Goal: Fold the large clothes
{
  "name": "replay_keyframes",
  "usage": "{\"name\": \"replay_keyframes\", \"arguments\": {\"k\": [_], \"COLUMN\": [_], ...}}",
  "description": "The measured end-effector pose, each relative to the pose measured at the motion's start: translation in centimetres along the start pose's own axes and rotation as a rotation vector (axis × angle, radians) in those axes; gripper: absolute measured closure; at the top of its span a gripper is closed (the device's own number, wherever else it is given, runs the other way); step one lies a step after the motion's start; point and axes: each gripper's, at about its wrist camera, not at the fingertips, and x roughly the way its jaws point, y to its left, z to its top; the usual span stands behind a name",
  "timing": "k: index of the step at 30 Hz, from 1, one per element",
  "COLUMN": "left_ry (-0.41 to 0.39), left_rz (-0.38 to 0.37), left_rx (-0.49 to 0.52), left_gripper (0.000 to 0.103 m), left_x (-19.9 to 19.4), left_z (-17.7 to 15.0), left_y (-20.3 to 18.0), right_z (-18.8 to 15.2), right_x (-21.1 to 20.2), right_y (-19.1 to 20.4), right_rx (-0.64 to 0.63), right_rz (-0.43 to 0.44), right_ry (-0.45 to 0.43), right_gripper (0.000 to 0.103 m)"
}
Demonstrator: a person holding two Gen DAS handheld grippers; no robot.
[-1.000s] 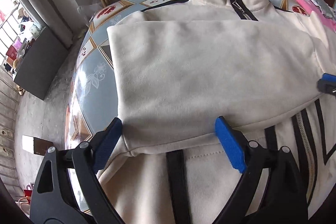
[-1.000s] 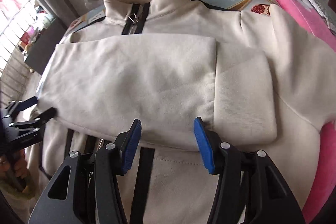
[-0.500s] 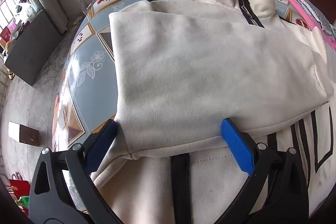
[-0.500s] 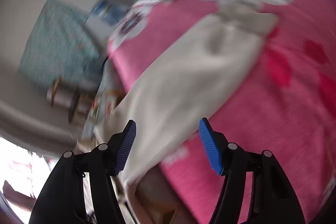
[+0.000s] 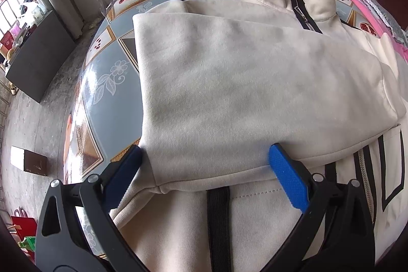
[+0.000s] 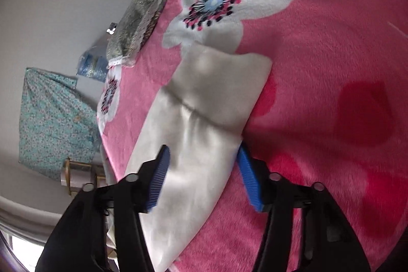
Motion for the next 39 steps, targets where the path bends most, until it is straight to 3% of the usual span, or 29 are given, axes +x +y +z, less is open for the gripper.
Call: {"name": "replay_keyframes", "arguments": {"k": [4, 5, 9, 16, 23, 28, 32, 35, 39], "left_ry": [0.005, 0.005, 0.01, 0.016, 0.012, -0.036, -0.116, -0.165, -0.208], "left_rz": [-0.002, -0.003, -0.004, -0.003, -0.007, -0.029, -0.084, -0.132, -0.219], "left_rx": [0.003, 0.003, 0.005, 0.01, 0.028, 0.054, 0.072, 0.085, 0.083], "left_gripper": [0.006, 0.006, 0.006, 0.006, 0.006, 0.006, 0.006, 0.006, 0.007], "left_x": [0.1, 0.1, 0.2, 0.2, 0.2, -0.8, -3.3, -5.1, -7.2], "left_z": [0.1, 0.0, 0.1, 0.2, 0.3, 0.0, -0.9, -1.6, -2.7], "left_y": [0.0, 0.0, 0.0, -0.1, -0.1, -0.2, -0.3, -0.1, 0.7], "right_z": [-0.1, -0.1, -0.6, -4.1, -13.8, -26.3, -37.1, -43.8, -51.9], "right_x": [-0.4, -0.9, -3.5, -9.8, -14.1, -14.0, -10.2, -5.9, 0.5], "right_y": [-0.2, -0.3, 2.8, 12.9, 24.0, 30.4, 31.3, 29.9, 25.7], "right_rx": [-0.013, -0.019, -0.131, -0.436, -0.728, -0.981, -1.135, -1.227, -1.338], "right_rz": [-0.033, -0.028, -0.041, -0.007, 0.164, 0.321, 0.361, 0.299, 0.142], "right_ry": [-0.032, -0.041, -0.108, -0.216, -0.193, -0.043, 0.125, 0.228, 0.488], "right_gripper": [0.088, 0.091, 0.092, 0.093, 0.093, 0.093, 0.093, 0.093, 0.091]}}
